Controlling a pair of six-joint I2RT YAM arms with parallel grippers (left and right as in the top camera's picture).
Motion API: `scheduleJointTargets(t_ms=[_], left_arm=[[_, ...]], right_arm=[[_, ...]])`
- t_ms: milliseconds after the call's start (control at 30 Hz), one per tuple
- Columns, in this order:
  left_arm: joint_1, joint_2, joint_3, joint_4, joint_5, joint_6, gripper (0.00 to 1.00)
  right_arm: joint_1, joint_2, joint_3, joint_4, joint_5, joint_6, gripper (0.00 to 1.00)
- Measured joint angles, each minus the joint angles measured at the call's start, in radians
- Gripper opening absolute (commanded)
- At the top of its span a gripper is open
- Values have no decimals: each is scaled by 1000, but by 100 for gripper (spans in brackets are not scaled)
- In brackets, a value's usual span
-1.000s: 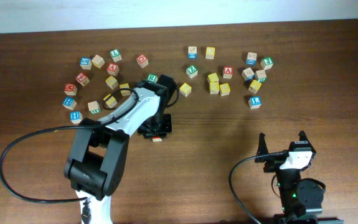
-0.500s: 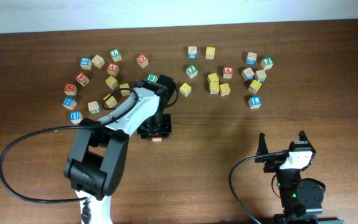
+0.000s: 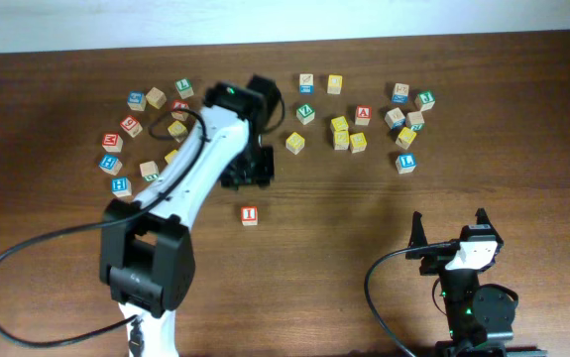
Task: Spell out ICRA
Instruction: 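Open the left gripper, release the 'I' block, and lift away, then move the left gripper over the yellow 'C' block and grasp it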
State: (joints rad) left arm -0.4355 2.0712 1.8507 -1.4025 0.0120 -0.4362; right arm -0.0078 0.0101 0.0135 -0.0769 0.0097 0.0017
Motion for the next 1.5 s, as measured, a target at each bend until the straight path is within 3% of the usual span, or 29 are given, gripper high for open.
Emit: scheduleJointTargets(t_ms=[133,167,200,300,433,567,633,867,1000,1500], left_arm=[[61,0,179,-34,-1,34,46],[93,0,215,-28,-2,39,59],[129,0,233,-7,-5,43,66],[243,0,239,58,-14,53,77],[418,3,239,84,-27,25,73],[472,37,240,83,3,3,67],[475,55,240,92,10,1,74],[462,73,240,220,26,-6,75],[439,120,240,283,22,-6,67],[423,267,240,335,-31,-246,62]], right_arm=[[0,0,0,0,0,0,98],[0,0,0,0,0,0,98],[0,0,0,0,0,0,98],[0,0,0,0,0,0,98],[0,0,0,0,0,0,98],[0,0,0,0,0,0,98],[0,0,0,0,0,-1,98],[0,0,0,0,0,0,98],[0,0,0,0,0,0,98],[0,0,0,0,0,0,98]])
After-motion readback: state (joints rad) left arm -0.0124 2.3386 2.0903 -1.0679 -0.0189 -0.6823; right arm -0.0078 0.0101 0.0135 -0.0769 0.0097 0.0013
